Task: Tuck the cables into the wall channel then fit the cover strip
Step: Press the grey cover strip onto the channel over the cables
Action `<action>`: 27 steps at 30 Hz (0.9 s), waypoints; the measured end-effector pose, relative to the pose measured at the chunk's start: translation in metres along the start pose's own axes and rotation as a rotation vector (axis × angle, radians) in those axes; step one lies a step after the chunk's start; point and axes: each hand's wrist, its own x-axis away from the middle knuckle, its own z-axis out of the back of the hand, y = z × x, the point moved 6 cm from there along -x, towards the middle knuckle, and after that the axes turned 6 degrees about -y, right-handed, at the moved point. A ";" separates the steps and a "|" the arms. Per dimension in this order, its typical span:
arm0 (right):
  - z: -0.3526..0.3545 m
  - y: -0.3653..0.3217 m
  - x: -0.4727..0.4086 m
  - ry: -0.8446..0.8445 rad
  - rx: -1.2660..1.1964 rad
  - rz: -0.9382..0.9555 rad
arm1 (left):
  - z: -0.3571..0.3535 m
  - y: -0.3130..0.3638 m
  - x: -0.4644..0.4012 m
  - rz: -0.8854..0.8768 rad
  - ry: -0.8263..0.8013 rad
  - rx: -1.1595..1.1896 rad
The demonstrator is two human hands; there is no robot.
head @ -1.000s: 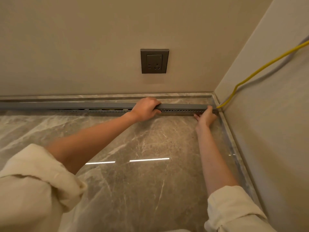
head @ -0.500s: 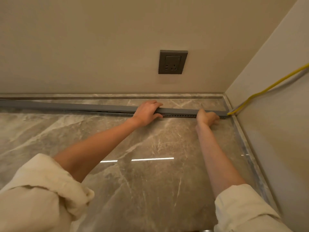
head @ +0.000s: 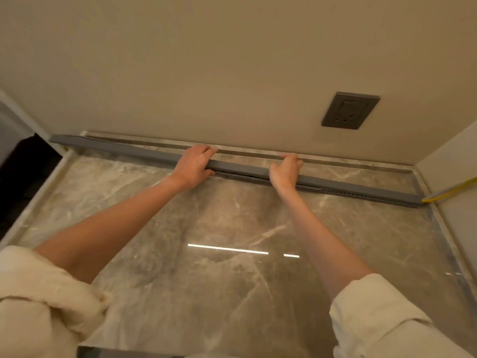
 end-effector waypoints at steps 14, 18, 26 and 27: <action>-0.151 -0.102 0.037 -0.421 0.435 0.523 | 0.031 -0.146 0.030 0.067 -0.105 -0.076; -0.181 -0.126 0.043 -0.439 0.482 0.609 | 0.042 -0.180 0.036 0.070 -0.153 -0.055; -0.244 -0.162 0.064 -0.613 0.567 0.816 | 0.059 -0.242 0.052 0.109 -0.178 -0.073; -0.248 -0.166 0.065 -0.608 0.566 0.826 | 0.060 -0.247 0.054 0.111 -0.175 -0.067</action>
